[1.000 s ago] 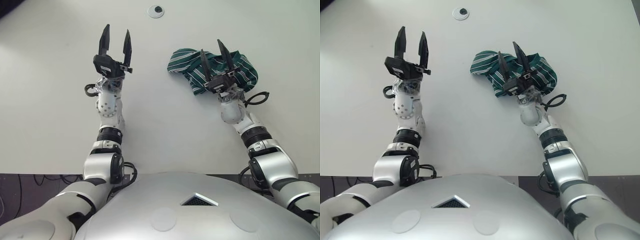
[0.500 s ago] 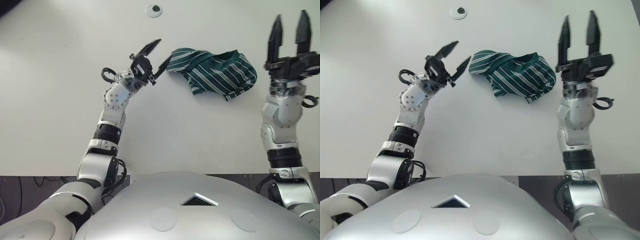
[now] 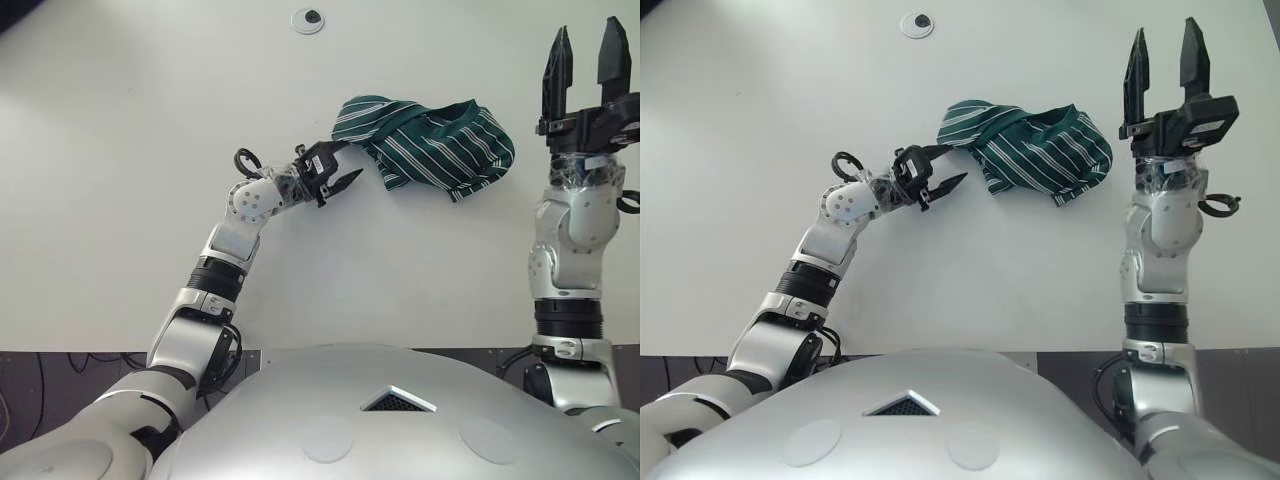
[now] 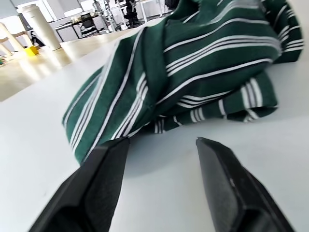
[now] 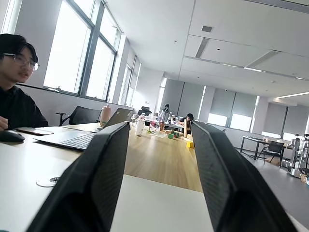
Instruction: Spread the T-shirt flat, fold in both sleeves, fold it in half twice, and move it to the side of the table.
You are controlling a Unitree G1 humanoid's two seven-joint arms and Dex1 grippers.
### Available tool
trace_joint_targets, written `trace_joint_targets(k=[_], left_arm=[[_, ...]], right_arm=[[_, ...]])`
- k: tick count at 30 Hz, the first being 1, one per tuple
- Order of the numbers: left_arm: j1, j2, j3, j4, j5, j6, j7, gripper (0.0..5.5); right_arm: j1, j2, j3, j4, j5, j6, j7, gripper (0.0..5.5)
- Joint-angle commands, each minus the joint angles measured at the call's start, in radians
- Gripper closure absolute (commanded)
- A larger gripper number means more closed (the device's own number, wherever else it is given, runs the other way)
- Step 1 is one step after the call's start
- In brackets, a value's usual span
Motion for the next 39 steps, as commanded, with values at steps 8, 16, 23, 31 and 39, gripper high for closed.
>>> trace_joint_targets(k=[8,16,23,31,39], left_arm=[[-0.098,-0.033,-0.012,0.106,0.063,-0.066,0.110,2.99],[-0.108,-0.028,-0.027,0.141,0.098,-0.085,0.130,3.45],[-0.114,-0.019,-0.027,0.147,0.135,-0.109,0.170,4.46],[-0.125,-0.015,-0.029,0.169,0.150,-0.126,0.191,5.49],[-0.081,0.026,0.024,0.027,0.042,-0.181,0.121,5.49]], right_arm=[[-0.024,0.042,-0.041,0.004,-0.039,0.016,0.047,3.22],[-0.037,0.058,-0.061,0.008,-0.050,0.022,0.067,3.18],[-0.044,0.066,-0.063,0.020,-0.055,0.022,0.080,3.18],[-0.049,0.077,-0.069,0.025,-0.061,0.024,0.093,3.18],[-0.051,0.062,-0.099,0.020,-0.077,0.033,0.105,3.18]])
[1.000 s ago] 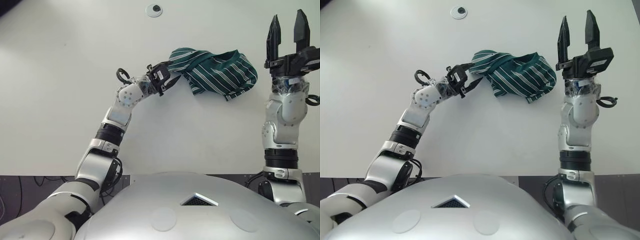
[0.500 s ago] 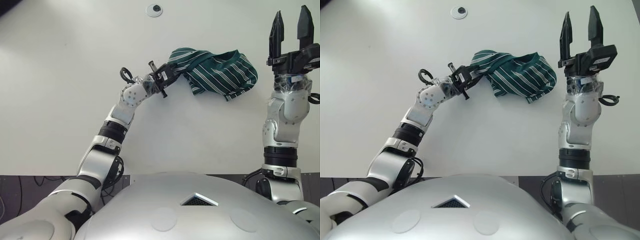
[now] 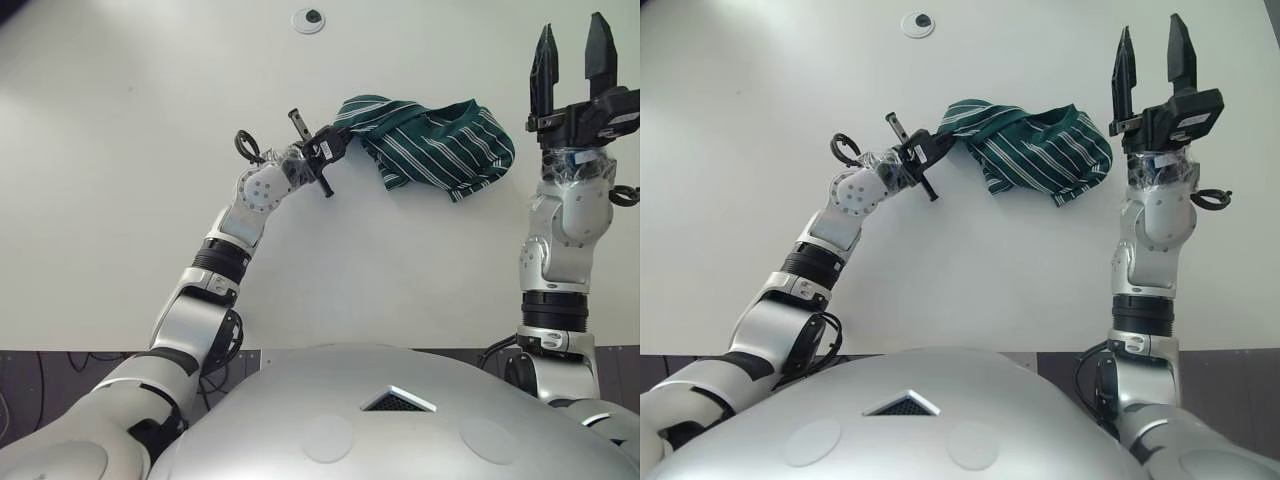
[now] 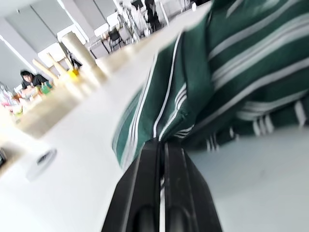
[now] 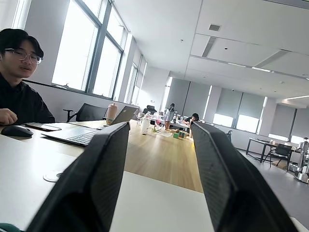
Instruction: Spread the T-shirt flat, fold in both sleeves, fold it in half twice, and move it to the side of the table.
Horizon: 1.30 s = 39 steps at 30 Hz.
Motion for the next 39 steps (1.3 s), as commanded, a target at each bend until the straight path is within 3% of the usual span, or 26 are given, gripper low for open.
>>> trace_joint_targets(k=[1,5,10,14,37,39], left_arm=[[0.033,0.053,0.065,-0.145,-0.096,-0.015,-0.053,5.49],[0.101,0.136,0.150,-0.360,-0.188,-0.020,-0.084,5.49],[0.164,0.178,0.178,-0.516,-0.217,-0.028,-0.091,5.49],[0.188,0.184,0.161,-0.544,-0.200,-0.057,-0.090,5.49],[0.189,0.183,0.160,-0.544,-0.162,-0.088,-0.057,5.49],[0.190,0.185,0.160,-0.548,-0.162,-0.089,-0.057,5.50]], right_arm=[[-0.011,-0.024,-0.034,-0.003,-0.004,0.021,0.012,3.18],[-0.011,-0.080,-0.041,-0.021,0.125,0.174,0.141,3.18],[0.025,-0.183,-0.005,-0.061,0.319,0.455,0.415,3.18],[0.005,-0.242,0.051,0.027,0.266,0.514,0.565,3.18],[-0.104,-0.251,0.027,0.237,0.166,0.538,0.675,3.18],[-0.102,-0.247,0.024,0.233,0.171,0.550,0.680,3.46]])
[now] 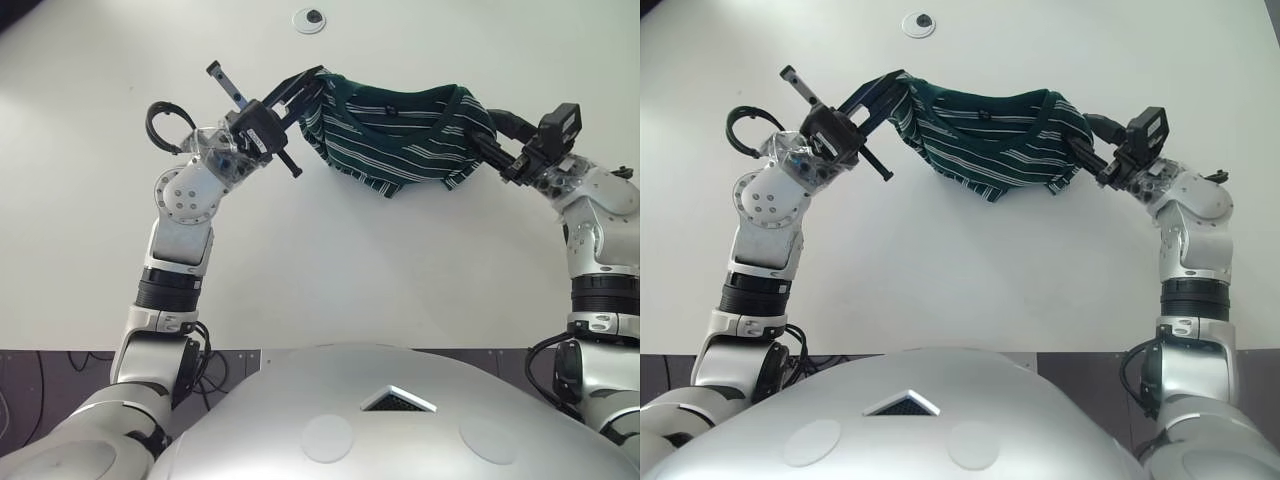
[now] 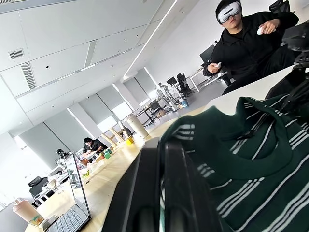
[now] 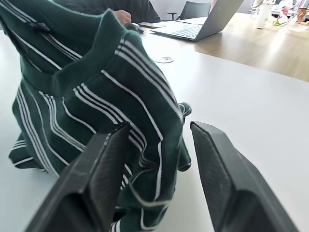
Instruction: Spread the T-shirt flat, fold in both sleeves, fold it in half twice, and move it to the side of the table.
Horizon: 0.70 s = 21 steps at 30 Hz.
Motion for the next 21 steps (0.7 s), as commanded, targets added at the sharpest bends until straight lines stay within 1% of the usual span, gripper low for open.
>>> trace_joint_targets(k=[1,5,10,11,12,16,17,19,21], left_arm=[[0.001,0.015,0.002,-0.015,0.015,-0.009,0.004,5.50],[0.000,0.013,0.003,-0.016,0.015,-0.009,0.005,5.50],[-0.005,0.012,0.002,-0.013,0.018,-0.007,0.008,5.50],[-0.006,0.012,0.003,-0.012,0.018,-0.007,0.008,5.50],[-0.007,0.013,0.004,-0.012,0.019,-0.007,0.009,5.50],[-0.010,0.016,0.010,-0.012,0.022,-0.005,0.010,5.50],[-0.016,0.019,0.013,-0.007,0.030,-0.008,0.014,5.50],[-0.052,0.034,0.019,0.025,0.068,-0.024,0.028,5.50],[-0.177,0.082,0.030,0.130,0.156,-0.051,0.061,5.50]], right_arm=[[-0.018,-0.006,0.000,-0.004,-0.005,0.032,0.008,3.68],[-0.017,-0.003,-0.007,-0.011,0.003,0.047,0.012,4.27],[-0.019,-0.002,-0.010,-0.013,0.001,0.052,0.014,5.17],[-0.019,-0.001,-0.011,-0.014,0.000,0.052,0.014,5.24],[-0.018,-0.001,-0.012,-0.018,0.001,0.053,0.013,5.44],[-0.015,0.003,-0.017,-0.039,-0.002,0.043,0.006,5.48],[-0.023,0.009,-0.024,-0.038,-0.014,0.013,-0.013,5.48],[-0.061,0.022,-0.039,-0.016,-0.060,-0.065,-0.084,5.48],[-0.168,0.034,-0.049,0.029,-0.132,-0.170,-0.196,5.48]])
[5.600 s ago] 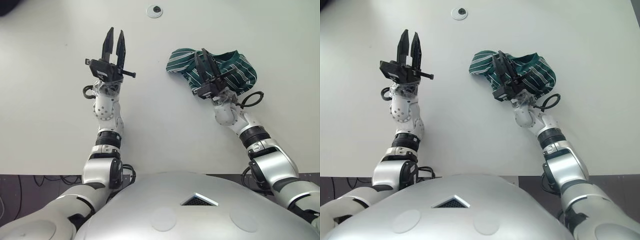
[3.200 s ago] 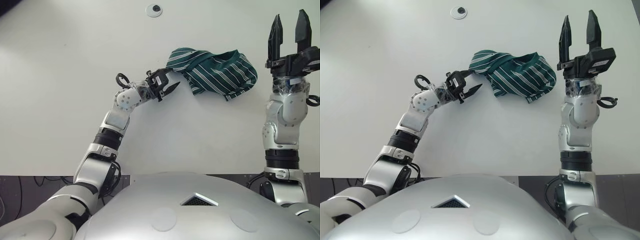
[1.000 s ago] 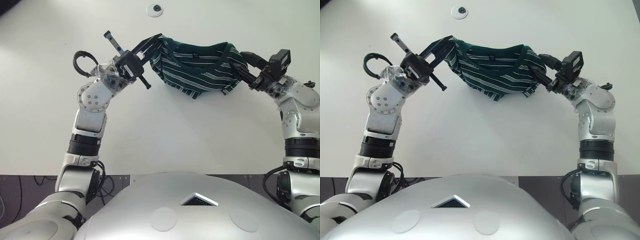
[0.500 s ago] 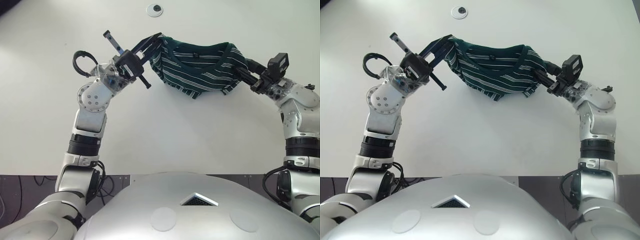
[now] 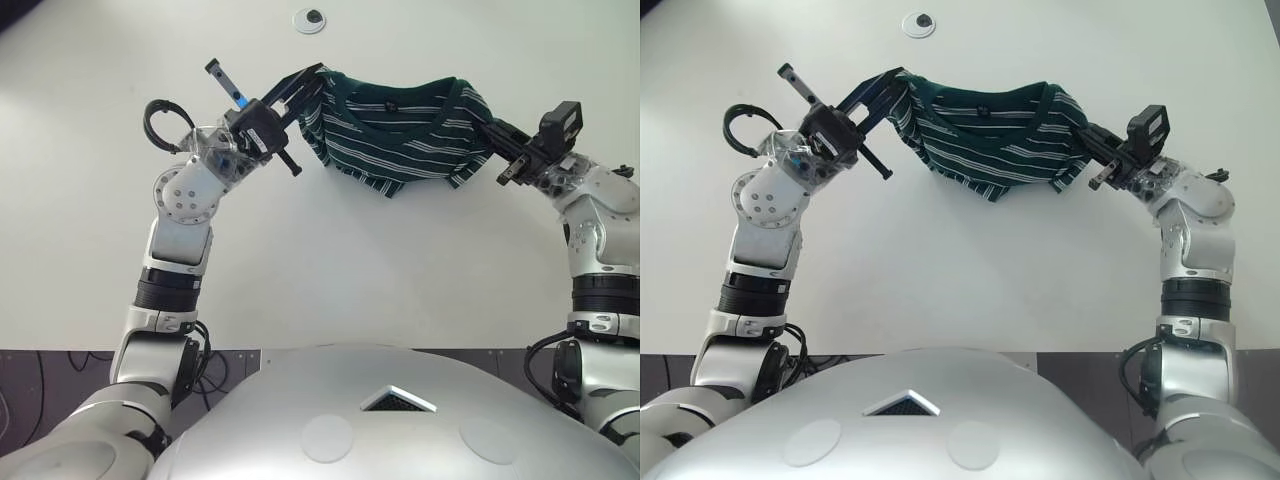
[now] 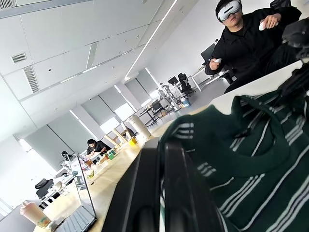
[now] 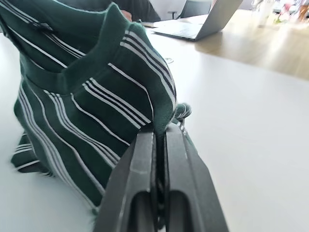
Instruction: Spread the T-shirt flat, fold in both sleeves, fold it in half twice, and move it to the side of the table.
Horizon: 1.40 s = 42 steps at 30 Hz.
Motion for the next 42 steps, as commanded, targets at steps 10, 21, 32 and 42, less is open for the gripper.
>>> trace_joint_targets(k=[10,21,32,42], left_arm=[[-1.023,0.183,-0.175,1.023,0.612,-0.119,0.370,5.50],[-1.418,0.121,-0.239,1.318,0.652,0.042,0.496,5.50],[-1.375,0.185,-0.241,1.310,0.630,-0.026,0.562,5.50],[-0.227,0.696,-0.111,0.076,-0.656,-0.052,-0.507,5.50]], right_arm=[[-0.816,0.032,0.055,0.623,-0.350,-0.328,-0.393,5.48],[-1.268,0.003,0.106,1.009,-0.503,-0.337,-0.585,5.48],[-1.248,-0.037,0.113,0.986,-0.531,-0.489,-0.594,5.48],[-0.279,-0.193,0.044,-0.018,0.207,-0.403,0.308,5.48]])
